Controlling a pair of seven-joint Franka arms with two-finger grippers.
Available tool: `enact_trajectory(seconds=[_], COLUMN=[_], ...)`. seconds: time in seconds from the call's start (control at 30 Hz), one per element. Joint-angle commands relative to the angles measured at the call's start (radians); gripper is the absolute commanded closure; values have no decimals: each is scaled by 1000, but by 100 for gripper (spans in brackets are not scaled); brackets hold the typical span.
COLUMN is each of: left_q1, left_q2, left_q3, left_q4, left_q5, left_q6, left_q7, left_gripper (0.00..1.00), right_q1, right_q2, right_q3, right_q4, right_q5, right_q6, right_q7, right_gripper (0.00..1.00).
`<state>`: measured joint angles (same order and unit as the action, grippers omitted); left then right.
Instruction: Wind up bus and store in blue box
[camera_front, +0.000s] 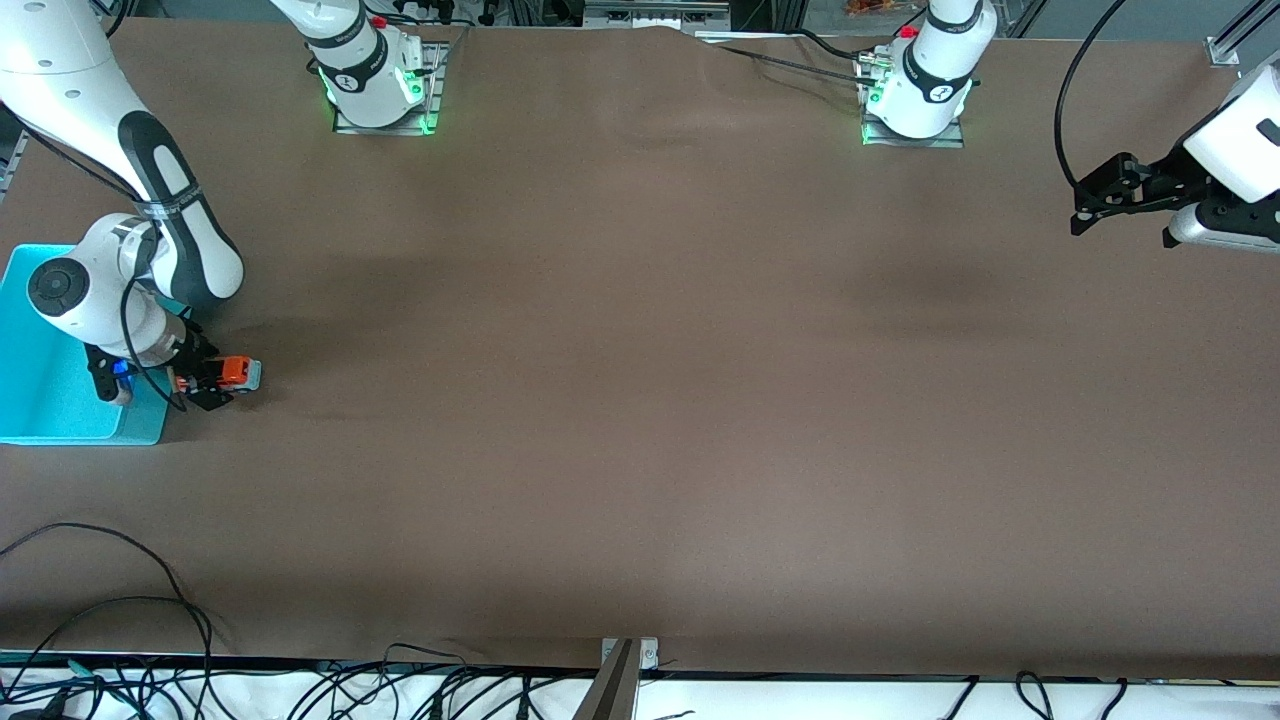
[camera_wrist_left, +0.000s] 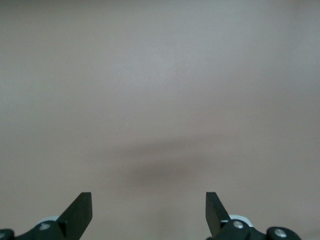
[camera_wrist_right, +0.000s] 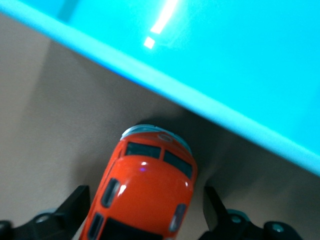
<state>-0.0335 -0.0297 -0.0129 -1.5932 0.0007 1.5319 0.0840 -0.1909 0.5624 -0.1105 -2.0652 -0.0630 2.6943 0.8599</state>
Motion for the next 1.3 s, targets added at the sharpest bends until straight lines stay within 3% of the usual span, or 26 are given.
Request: enact_trajectory(seconds=[0.0, 0.03, 0.17, 0.2, 0.77, 1.1, 1.27], left_q1=[-8, -6, -5, -6, -5, -5, -3], left_q2=[16, 16, 16, 16, 16, 16, 16], left_q3=[2, 4, 4, 4, 4, 4, 4], left_q4=[35, 35, 35, 35, 35, 35, 35], left_q5=[-15, -13, -13, -13, -11, -10, -11], left_q6=[-22, -22, -22, -22, -22, -22, -22], left_q7=[-10, -10, -10, -10, -10, -10, -10], left_gripper=[0, 0, 0, 0, 0, 0, 0], right_q1=[-7, -7, -7, -7, 1, 5, 5], right_q2=[27, 27, 25, 25, -105, -248, -300], right_q3=[2, 2, 2, 2, 35, 117, 130], right_q4=[10, 10, 17, 17, 48, 48, 46], right_q5=[-23, -20, -20, -20, -67, -106, -110], right_q6=[21, 22, 21, 21, -111, -323, -399], right_q7=[21, 22, 22, 22, 8, -10, -148], right_gripper=[17, 28, 90, 100, 100, 100, 100])
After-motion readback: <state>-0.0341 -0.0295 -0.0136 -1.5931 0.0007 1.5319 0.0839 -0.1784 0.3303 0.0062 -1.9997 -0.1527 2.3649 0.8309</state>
